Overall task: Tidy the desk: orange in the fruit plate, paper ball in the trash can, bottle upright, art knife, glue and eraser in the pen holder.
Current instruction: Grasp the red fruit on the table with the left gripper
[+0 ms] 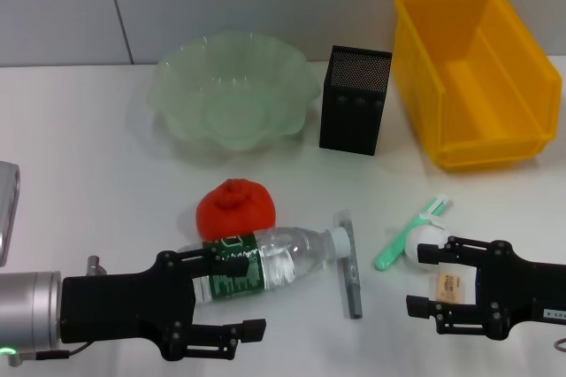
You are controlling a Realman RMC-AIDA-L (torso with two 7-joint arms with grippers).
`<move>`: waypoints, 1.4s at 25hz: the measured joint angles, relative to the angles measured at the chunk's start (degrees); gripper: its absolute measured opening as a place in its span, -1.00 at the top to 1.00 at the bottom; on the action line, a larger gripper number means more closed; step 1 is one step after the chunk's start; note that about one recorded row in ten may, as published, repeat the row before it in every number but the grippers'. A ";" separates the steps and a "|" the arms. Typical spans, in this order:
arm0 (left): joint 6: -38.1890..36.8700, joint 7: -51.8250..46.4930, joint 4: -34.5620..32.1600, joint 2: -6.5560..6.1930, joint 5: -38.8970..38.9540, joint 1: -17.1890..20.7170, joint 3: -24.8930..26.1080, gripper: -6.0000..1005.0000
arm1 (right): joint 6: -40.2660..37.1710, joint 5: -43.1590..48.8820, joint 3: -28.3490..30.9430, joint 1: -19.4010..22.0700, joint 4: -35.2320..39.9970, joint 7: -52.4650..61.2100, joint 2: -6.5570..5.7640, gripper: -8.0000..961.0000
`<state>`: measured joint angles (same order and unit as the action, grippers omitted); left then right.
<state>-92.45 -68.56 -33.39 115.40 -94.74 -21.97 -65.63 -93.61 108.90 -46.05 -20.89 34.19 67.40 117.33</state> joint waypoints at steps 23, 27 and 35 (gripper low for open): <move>1.69 -0.47 -0.98 1.13 -0.23 -1.34 4.88 -0.67 | 0.50 0.15 0.00 0.25 0.00 0.00 0.34 -0.60; 7.14 -1.08 -1.44 1.76 -0.31 -3.23 9.46 -0.66 | 0.54 0.15 0.00 0.23 0.00 0.02 0.35 -0.59; 21.23 -1.31 -0.84 2.81 -0.92 -6.01 9.96 -0.65 | 0.54 -0.11 0.06 0.10 0.00 0.42 0.35 -0.58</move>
<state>-71.22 -69.87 -34.24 118.21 -95.66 -27.98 -55.67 -93.07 108.80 -45.99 -20.80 34.19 67.83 117.68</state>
